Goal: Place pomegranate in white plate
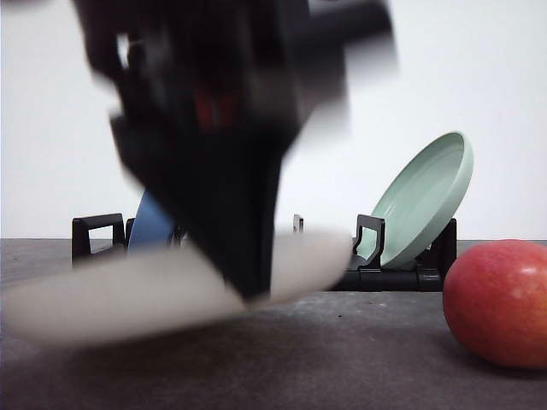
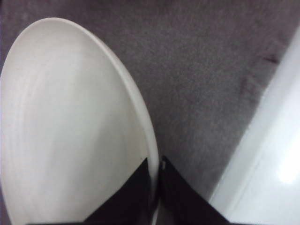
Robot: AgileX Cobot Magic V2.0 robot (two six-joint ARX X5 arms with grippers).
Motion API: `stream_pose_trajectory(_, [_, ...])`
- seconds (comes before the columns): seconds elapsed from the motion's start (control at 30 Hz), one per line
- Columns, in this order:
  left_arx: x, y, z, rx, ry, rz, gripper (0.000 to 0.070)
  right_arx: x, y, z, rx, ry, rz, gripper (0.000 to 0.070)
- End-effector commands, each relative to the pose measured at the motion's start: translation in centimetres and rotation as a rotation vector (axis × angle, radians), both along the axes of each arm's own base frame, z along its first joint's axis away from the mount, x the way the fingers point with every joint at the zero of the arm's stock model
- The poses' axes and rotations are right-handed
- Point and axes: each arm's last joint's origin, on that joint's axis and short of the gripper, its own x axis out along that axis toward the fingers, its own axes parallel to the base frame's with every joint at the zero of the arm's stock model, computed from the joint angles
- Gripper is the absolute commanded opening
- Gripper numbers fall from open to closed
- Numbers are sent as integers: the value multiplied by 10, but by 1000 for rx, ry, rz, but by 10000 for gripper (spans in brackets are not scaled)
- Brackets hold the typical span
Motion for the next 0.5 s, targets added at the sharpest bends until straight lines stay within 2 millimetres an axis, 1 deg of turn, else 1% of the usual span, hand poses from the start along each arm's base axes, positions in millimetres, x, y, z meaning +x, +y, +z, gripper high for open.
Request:
stream_pose_trajectory(0.0, [-5, -8, -7, -32, -20, 10, 0, -1, 0, 5, 8, -14, 0, 700])
stream_pose_trajectory(0.2, [-12, -19, -29, -12, -54, 4, 0, -1, 0, 5, 7, -14, 0, 700])
stream_pose_trajectory(0.27, [-13, -23, -34, -15, -53, -2, 0, -1, 0, 5, 8, -14, 0, 700])
stream_pose_trajectory(0.37, [-15, -23, -35, -12, -53, -7, 1, -1, 0, 5, 8, -13, 0, 700])
stream_pose_trajectory(0.4, [-15, -23, -35, -12, -53, -6, 22, -1, 0, 5, 8, -13, 0, 700])
stream_pose_trajectory(0.43, [-14, -23, -34, -12, -53, -2, 85, -1, 0, 5, 8, -13, 0, 700])
stream_pose_trajectory(0.47, [-14, -23, -33, -18, -51, 8, 183, -1, 0, 5, 8, -13, 1, 700])
